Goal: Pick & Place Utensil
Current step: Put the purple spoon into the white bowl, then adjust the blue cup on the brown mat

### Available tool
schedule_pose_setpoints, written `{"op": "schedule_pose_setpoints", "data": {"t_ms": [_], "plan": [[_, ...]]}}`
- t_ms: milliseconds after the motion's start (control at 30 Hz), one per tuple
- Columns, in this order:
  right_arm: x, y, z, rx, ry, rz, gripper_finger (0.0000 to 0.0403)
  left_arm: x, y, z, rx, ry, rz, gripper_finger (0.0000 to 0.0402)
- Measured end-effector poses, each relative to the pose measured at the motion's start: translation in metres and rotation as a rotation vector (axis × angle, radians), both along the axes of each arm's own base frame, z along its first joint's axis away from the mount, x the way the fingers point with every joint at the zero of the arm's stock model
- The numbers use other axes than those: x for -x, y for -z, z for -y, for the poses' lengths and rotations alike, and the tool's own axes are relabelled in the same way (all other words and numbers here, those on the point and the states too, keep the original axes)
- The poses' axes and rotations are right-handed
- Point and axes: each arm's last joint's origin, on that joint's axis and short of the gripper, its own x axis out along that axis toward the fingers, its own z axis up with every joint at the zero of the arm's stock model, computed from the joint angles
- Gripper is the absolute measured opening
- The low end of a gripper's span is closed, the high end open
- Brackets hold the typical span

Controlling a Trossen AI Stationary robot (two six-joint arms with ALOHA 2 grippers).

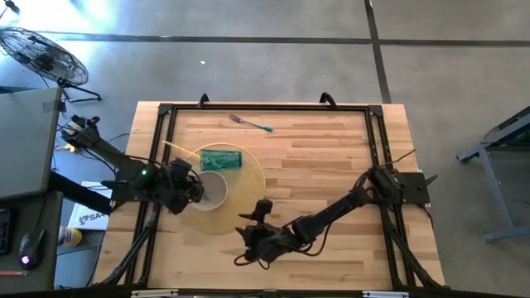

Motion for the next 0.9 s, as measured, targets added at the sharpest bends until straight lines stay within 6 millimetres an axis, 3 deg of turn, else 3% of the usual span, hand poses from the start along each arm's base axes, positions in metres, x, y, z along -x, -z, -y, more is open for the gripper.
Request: {"op": "schedule_pose_setpoints", "data": {"t_ms": [167,333,600,900], "plan": [[-0.005,-0.004,0.015,-0.065,-0.088,-0.082,0.0217,0.010,-0.026,-0.005,-0.002,0.013,-0.067,0.0226],[-0.010,-0.012,0.035,-0.128,-0.099,-0.210,0.0248,0.015,-0.041,-0.009,-0.032,0.010,-0.095,0.0234],[-0.021,-0.026,0.076,-0.116,-0.104,-0.354,0.0297,0.015,-0.044,-0.012,-0.118,-0.021,-0.044,0.0234],[-0.043,-0.047,0.147,-0.137,-0.118,-0.330,0.0371,0.016,-0.044,-0.013,-0.160,0.013,-0.063,0.0234]]}}
